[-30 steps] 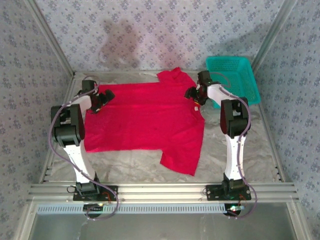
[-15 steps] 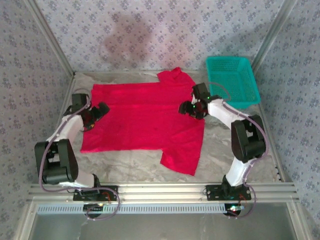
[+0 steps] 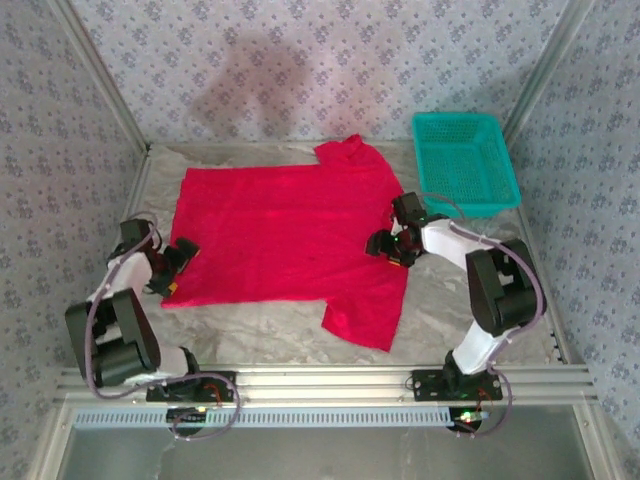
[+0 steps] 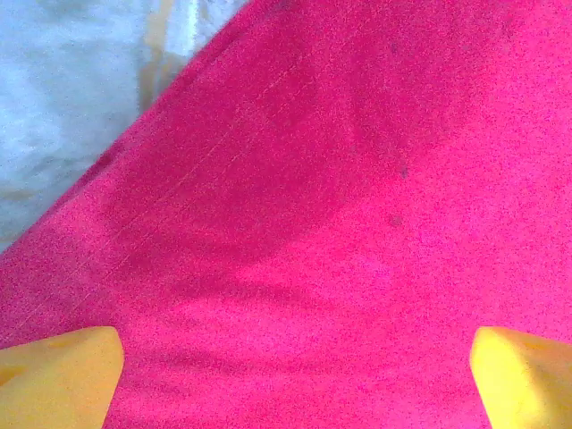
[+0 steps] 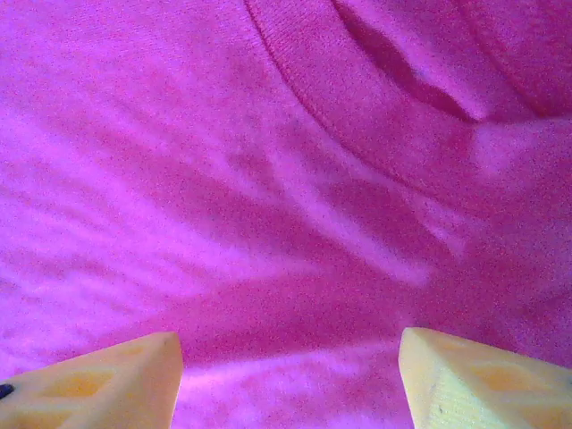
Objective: Fold the inside-out t-shirt
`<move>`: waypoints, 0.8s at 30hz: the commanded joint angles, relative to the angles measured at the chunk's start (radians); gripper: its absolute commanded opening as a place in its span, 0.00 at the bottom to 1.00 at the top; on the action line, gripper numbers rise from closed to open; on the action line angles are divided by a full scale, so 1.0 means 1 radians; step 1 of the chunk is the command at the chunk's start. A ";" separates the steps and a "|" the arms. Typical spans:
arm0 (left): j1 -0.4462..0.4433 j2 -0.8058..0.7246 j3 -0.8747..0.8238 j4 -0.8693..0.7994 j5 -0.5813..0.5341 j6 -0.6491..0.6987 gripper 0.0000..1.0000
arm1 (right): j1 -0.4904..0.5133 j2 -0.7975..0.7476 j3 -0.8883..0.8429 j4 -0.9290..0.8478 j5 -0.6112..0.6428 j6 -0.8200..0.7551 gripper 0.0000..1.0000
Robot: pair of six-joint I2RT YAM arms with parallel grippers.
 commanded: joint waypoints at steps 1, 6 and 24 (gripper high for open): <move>0.007 -0.115 0.065 -0.215 -0.153 -0.014 0.99 | 0.026 -0.157 -0.043 -0.148 0.069 -0.061 0.68; 0.026 -0.195 0.018 -0.299 -0.159 -0.043 0.86 | 0.098 -0.359 -0.209 -0.185 0.104 0.010 0.66; 0.066 -0.012 -0.171 -0.056 -0.129 -0.084 0.50 | 0.380 -0.479 -0.356 -0.287 0.141 0.227 0.64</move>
